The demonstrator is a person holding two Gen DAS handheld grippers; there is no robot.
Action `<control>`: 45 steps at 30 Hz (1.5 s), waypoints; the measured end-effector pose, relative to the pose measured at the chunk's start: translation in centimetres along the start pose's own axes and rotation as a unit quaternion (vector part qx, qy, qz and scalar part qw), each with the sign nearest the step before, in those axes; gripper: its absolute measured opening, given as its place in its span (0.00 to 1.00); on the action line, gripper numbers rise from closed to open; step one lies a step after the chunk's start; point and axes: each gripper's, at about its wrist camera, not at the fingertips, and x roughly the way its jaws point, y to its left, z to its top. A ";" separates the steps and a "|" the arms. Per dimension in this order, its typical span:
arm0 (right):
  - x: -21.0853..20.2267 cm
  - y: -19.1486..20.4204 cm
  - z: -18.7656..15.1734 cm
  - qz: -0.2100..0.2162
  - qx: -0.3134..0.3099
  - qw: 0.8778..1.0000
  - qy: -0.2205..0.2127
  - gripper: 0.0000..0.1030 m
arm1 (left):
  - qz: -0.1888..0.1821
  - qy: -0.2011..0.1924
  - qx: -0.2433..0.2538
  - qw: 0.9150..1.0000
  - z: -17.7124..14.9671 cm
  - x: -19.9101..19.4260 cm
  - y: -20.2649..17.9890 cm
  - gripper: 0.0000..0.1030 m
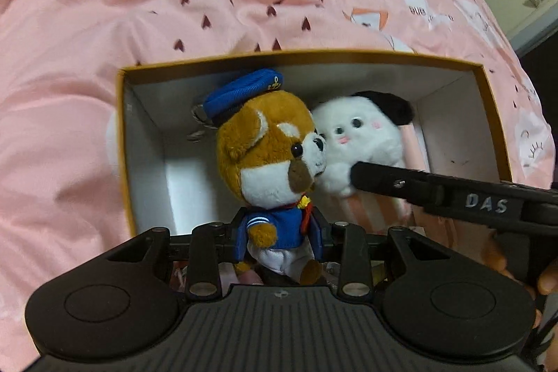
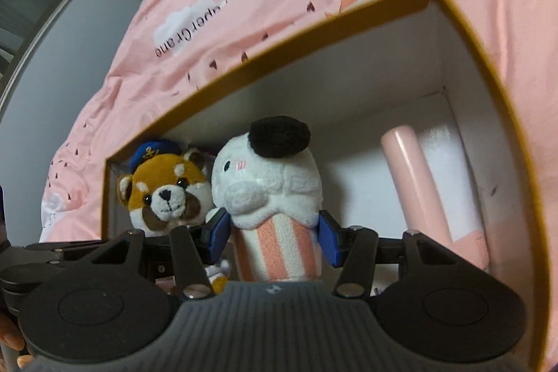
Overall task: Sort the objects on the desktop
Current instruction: 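Lift both plushes and carry them over the orange box with both tools, then lower both plushes into the orange box and open both tools, then withdraw both open tools up and away from the box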
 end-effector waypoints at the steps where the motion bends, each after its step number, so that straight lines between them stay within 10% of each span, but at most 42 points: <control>1: 0.4 -0.1 -0.1 -0.001 0.002 1.000 0.005 0.54 | 0.002 0.009 0.004 1.000 0.2 0.4 0.0 0.38; 9: 0.8 -0.2 -0.1 -0.006 -0.008 1.000 0.008 0.57 | -0.001 0.039 0.003 0.999 0.7 1.4 0.0 0.43; 17: -0.9 0.1 -0.3 -0.029 -0.076 0.997 -0.004 0.59 | 0.019 -0.010 0.018 1.000 -0.6 -2.5 -0.7 0.54; 22: -0.9 0.6 -0.7 -0.028 -0.113 0.993 -0.003 0.40 | 0.049 -0.052 0.017 0.997 -0.4 -2.8 -0.6 0.40; 33: -0.2 0.3 -0.8 -0.006 -0.083 0.996 -0.009 0.39 | 0.100 -0.059 0.020 0.993 -0.5 -0.9 -1.1 0.35; 43: -8.0 3.2 -3.6 -0.020 -0.179 0.979 -0.095 0.39 | 0.121 -0.160 0.041 0.979 -4.4 -8.3 -5.1 0.38; 45: -10.4 4.2 -5.0 -0.029 -0.213 0.969 -0.125 0.41 | 0.125 -0.190 0.041 0.973 -5.9 -10.0 -6.2 0.54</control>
